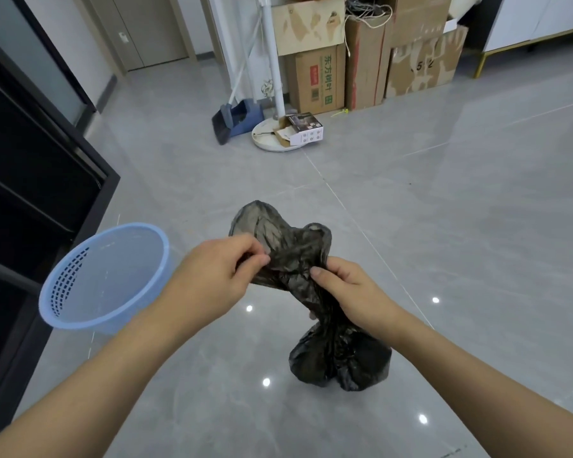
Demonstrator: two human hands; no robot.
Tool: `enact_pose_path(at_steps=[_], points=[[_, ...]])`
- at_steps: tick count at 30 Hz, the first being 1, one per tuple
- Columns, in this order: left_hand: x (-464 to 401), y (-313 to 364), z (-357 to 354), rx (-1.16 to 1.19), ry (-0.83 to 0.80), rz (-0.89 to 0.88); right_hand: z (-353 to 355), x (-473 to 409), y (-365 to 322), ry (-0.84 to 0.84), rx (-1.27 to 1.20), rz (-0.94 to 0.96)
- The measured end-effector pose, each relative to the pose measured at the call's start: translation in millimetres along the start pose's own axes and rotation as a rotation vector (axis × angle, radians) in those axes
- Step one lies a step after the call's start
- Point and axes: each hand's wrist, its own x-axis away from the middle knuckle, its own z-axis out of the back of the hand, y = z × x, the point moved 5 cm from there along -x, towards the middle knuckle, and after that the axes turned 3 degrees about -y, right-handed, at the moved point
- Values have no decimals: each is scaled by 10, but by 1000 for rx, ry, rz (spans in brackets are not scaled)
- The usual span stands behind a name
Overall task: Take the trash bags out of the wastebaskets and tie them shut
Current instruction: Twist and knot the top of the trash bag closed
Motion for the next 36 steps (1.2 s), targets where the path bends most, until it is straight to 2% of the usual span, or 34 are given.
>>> enact_pose_path(at_steps=[2, 4, 6, 8, 10, 12, 14, 17, 20, 22, 24, 28, 30, 34, 36], points=[[-17, 48, 140, -149, 155, -91, -35, 9, -49, -28, 62, 18], [-78, 47, 118, -65, 181, -69, -114, 16, -68, -93, 114, 76], [-186, -50, -46, 231, 109, 177, -183, 17, -49, -154, 127, 83], [-214, -194, -285, 661, 46, 498, -201, 7, -35, -194, 207, 62], [-185, -288, -439, 857, 59, 656, -179, -10, -23, -220, 360, 29], [-142, -343, -465, 829, 100, 676, -110, -33, 34, -224, 537, -20], [-125, -359, -458, 729, 82, 608, -27, -43, 82, -199, 607, -75], [-95, -261, -459, 514, -145, 469, 39, -52, 135, -223, 665, -120], [-10, -245, -463, 367, -414, 496, 50, -74, 167, -256, 738, -145], [37, -259, -465, 396, -482, 490, 68, -93, 184, -271, 772, -160], [66, -272, -435, 542, -441, 494, 97, -97, 211, -280, 802, -178], [136, -287, -445, 1088, -262, 617, 141, -90, 313, -242, 806, -240], [175, -283, -487, 1182, -173, 692, 171, -96, 351, -196, 779, -248], [169, -326, -630, 1099, 27, 845, 178, -108, 330, -108, 876, -77], [111, -371, -672, 814, 39, 761, 98, -120, 353, -123, 953, 1]])
